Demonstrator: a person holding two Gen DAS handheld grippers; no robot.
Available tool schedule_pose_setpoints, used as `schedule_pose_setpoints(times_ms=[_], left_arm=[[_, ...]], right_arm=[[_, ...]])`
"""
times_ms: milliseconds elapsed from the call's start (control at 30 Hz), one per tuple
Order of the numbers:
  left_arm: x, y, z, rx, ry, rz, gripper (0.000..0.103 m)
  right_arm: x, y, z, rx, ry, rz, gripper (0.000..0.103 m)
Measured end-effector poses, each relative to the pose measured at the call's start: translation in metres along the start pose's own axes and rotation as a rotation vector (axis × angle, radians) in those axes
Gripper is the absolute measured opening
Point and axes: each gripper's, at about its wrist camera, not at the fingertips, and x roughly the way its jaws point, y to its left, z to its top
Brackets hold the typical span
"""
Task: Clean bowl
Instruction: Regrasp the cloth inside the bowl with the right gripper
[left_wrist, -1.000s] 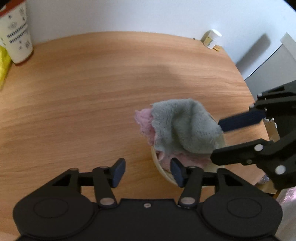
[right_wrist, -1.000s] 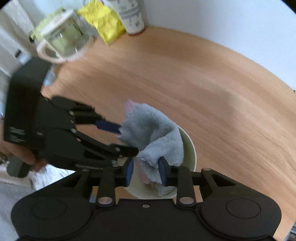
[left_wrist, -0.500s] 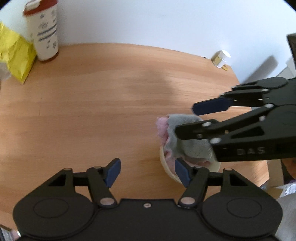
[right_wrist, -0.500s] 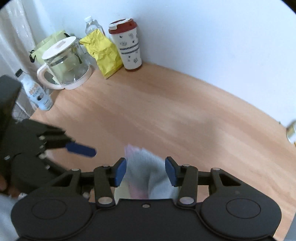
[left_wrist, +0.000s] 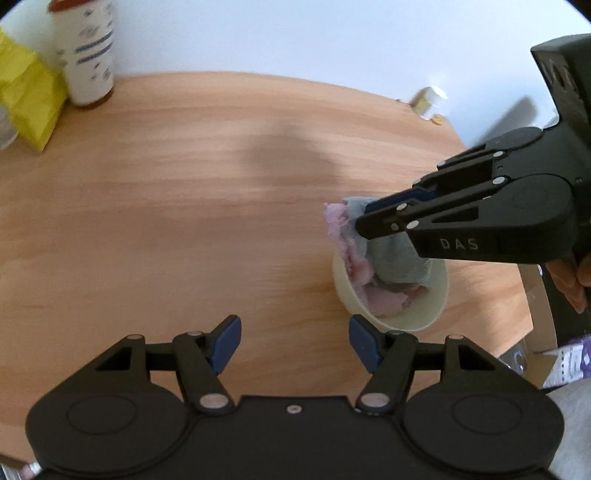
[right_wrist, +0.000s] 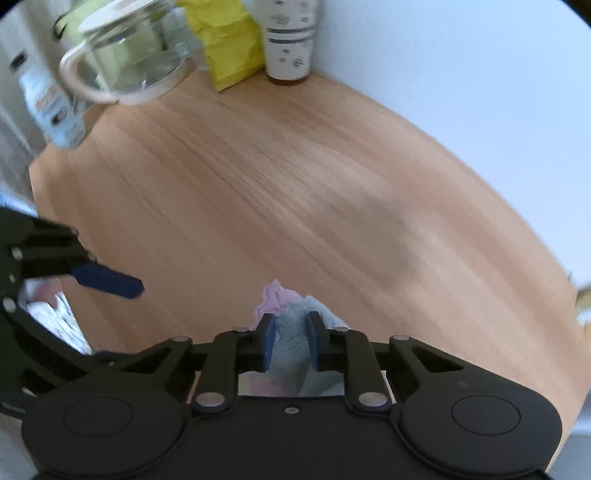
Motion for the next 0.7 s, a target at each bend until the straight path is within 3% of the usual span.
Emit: schedule_pose_setpoints(times_ms=[100, 200, 300, 333, 433, 600, 667, 700], left_arm=[[-0.005, 0.000, 0.005, 0.041, -0.026, -0.022, 0.066], [-0.003, 0.003, 0.007, 0.013, -0.021, -0.034, 0.066], [-0.001, 0.007, 0.006, -0.017, -0.009, -0.036, 0.066], [0.000, 0.007, 0.007, -0.023, -0.005, -0.031, 0.066], [0.006, 0.006, 0.011, -0.057, 0.003, -0.013, 0.066], [0.011, -0.001, 0.010, -0.084, 0.005, 0.009, 0.066], [0.015, -0.003, 0.009, -0.100, 0.009, 0.016, 0.066], [0.017, -0.003, 0.009, -0.112, 0.012, 0.014, 0.066]], right_arm=[[-0.008, -0.003, -0.005, 0.046, -0.015, -0.008, 0.010], [-0.025, -0.007, -0.011, 0.108, -0.076, 0.003, 0.014], [-0.024, -0.002, -0.002, 0.133, -0.113, 0.005, 0.059], [-0.021, 0.000, 0.002, 0.131, -0.112, 0.009, 0.062], [-0.008, 0.005, 0.015, 0.081, -0.107, 0.019, 0.062], [0.023, 0.007, 0.027, -0.018, 0.045, 0.060, 0.056], [0.022, 0.005, 0.024, -0.035, 0.050, 0.080, 0.042], [0.020, 0.002, 0.023, -0.039, 0.042, 0.084, 0.026]])
